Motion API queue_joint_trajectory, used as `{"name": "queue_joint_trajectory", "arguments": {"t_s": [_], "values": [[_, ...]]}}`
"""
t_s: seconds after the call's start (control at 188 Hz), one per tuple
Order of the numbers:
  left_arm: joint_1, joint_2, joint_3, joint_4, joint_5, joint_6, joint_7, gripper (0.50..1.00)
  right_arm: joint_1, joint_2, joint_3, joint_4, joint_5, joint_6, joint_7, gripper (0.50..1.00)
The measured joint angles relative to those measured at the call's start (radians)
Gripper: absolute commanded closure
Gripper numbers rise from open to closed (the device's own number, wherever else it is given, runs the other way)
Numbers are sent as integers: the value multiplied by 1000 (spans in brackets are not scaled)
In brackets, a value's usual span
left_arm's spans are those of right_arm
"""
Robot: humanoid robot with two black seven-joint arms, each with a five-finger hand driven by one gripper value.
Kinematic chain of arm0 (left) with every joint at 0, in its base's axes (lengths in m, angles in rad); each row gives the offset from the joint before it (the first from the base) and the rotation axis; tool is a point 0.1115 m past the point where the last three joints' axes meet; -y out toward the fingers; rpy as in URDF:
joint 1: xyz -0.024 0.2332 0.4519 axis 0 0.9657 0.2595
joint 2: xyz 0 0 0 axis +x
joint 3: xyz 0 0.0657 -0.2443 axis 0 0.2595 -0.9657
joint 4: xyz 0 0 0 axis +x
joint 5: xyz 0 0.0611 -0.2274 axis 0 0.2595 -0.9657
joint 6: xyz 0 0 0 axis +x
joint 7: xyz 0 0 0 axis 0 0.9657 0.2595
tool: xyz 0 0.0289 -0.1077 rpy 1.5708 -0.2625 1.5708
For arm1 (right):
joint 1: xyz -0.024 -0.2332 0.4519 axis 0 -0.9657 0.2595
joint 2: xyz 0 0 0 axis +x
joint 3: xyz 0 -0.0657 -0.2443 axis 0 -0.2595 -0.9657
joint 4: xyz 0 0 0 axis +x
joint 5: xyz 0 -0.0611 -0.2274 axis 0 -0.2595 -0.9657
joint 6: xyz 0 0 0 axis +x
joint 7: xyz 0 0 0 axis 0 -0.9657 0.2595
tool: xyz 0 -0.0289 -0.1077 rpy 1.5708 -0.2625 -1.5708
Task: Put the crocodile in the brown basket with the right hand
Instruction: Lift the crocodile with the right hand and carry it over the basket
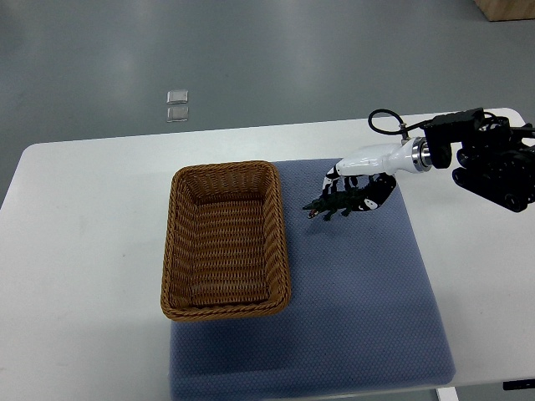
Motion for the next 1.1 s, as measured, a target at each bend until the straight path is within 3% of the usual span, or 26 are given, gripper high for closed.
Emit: {"name": "queue_joint_trajectory", "arguments": {"t_s": [1.099], "values": [[0,0,0,0,0,0,0,500,38,20,142,12,124,1,0,1000]]}}
